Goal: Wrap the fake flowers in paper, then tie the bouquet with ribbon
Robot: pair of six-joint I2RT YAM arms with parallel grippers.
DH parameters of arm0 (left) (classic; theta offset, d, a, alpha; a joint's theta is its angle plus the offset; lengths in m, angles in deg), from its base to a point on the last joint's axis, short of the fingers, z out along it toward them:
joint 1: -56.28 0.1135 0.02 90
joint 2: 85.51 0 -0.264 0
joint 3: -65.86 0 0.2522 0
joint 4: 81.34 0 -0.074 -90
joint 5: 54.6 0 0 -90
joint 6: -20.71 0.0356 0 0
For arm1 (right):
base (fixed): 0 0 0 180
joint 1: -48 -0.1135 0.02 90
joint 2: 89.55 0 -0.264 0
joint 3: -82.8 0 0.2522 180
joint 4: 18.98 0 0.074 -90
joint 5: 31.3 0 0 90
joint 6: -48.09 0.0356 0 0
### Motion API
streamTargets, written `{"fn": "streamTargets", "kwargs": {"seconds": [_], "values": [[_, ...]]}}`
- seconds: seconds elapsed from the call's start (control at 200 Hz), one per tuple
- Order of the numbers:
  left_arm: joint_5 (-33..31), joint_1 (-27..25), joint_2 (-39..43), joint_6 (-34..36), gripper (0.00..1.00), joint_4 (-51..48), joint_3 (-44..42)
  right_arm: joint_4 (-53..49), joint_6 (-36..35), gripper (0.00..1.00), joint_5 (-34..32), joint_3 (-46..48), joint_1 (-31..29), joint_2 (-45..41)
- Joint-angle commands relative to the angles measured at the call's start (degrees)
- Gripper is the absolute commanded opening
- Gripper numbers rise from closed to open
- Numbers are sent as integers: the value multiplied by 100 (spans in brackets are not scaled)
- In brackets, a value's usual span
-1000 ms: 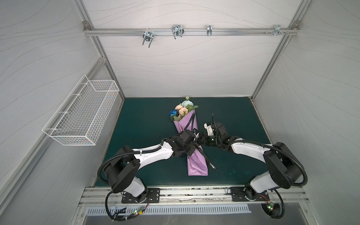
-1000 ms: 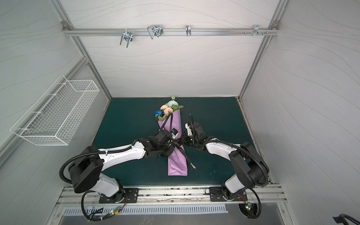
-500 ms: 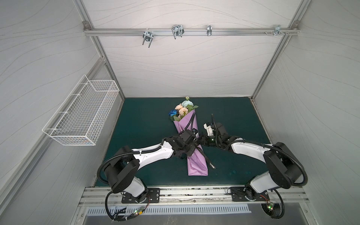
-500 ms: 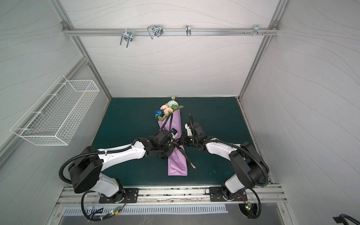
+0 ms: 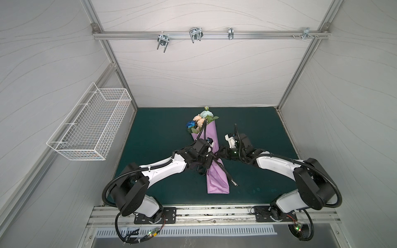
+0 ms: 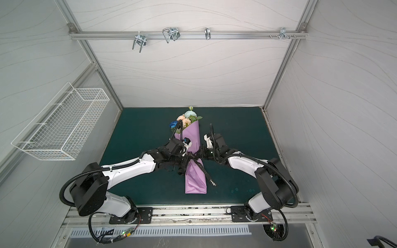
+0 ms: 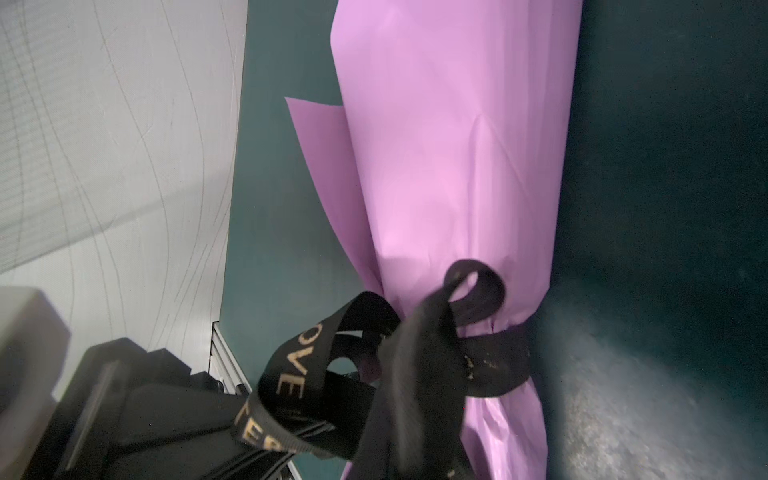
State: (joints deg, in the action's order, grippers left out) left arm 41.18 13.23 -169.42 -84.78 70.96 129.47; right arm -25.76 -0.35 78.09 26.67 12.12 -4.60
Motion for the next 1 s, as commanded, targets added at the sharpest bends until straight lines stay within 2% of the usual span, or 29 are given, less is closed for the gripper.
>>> {"fn": "streamTargets", "kwargs": {"seconds": [0.0,0.19,0.48,0.745,0.995], "values": [[-8,137,95,-129,0,-1000,38,-366,-111,0,-445,57,296,-113],[140,189,25,-126,0,-1679,217,-418,-209,0,-476,-8,406,-37],[292,236,-235,4,0,-2050,284,-235,-216,0,-446,-41,544,135],[169,322,-274,-203,0,-1867,362,-183,-247,0,-344,-27,575,247],[519,389,-331,-315,0,-1719,300,-221,-291,0,-388,4,575,285]]}}
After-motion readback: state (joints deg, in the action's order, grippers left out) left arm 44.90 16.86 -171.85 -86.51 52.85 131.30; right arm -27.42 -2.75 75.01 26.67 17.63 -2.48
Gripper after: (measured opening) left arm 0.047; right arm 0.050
